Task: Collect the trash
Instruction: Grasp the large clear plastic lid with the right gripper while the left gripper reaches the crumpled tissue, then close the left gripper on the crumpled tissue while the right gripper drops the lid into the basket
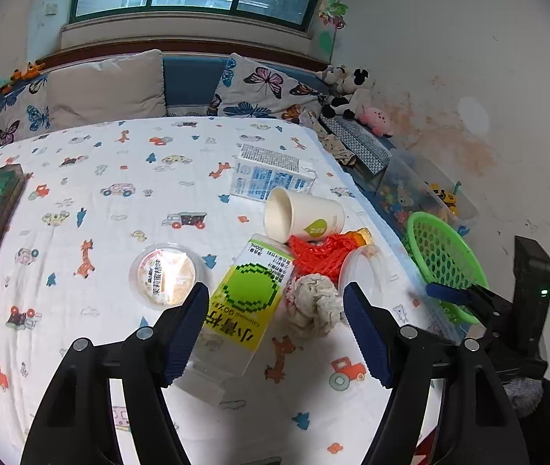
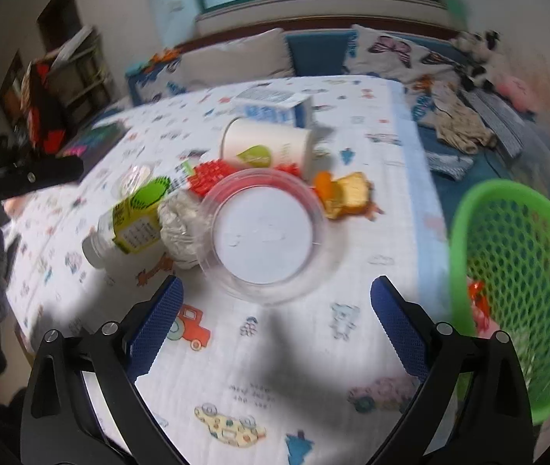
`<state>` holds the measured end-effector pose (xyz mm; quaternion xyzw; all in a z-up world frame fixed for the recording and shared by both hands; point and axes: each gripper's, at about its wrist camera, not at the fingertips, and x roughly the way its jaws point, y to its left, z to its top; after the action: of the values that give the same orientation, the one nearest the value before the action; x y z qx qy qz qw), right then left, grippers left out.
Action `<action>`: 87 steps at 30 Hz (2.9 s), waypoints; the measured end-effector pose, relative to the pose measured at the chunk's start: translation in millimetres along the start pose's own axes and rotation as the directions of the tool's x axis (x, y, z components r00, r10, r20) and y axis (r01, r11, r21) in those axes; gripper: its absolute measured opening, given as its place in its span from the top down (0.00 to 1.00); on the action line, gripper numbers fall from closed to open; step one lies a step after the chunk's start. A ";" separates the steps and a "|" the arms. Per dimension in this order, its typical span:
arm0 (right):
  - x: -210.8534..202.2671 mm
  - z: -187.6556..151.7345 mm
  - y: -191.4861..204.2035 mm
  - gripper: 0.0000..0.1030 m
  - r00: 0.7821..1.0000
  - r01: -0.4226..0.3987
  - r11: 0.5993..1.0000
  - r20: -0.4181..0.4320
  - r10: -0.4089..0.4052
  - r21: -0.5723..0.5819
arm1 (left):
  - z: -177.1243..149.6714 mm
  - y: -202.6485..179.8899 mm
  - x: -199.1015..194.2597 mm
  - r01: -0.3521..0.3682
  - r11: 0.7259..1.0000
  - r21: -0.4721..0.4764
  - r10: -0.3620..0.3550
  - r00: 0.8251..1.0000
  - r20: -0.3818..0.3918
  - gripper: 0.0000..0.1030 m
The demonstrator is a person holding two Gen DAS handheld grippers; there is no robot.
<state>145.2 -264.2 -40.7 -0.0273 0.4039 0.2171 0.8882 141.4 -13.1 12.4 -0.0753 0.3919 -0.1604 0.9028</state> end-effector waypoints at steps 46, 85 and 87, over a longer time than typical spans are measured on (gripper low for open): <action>-17.7 -7.7 -31.5 0.10 0.998 0.044 0.997 0.039 -0.046 0.060 | -22.3 -53.6 42.2 0.081 0.974 0.211 -0.062 0.994 -0.093 0.33; -72.8 -44.6 -190.7 0.10 0.968 0.218 0.867 0.017 -0.252 0.448 | -18.1 -94.6 51.2 0.076 0.944 0.321 -0.043 0.993 -0.107 0.65; -69.9 -48.2 -200.5 0.10 0.969 0.217 0.855 0.003 -0.247 0.470 | -14.4 -99.3 48.8 0.098 0.945 0.311 -0.066 0.992 -0.110 0.65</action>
<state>152.4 -481.8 -47.5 0.1454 0.4096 0.0058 0.9006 139.3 -123.3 -4.8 0.0620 0.4015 -0.2619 0.8754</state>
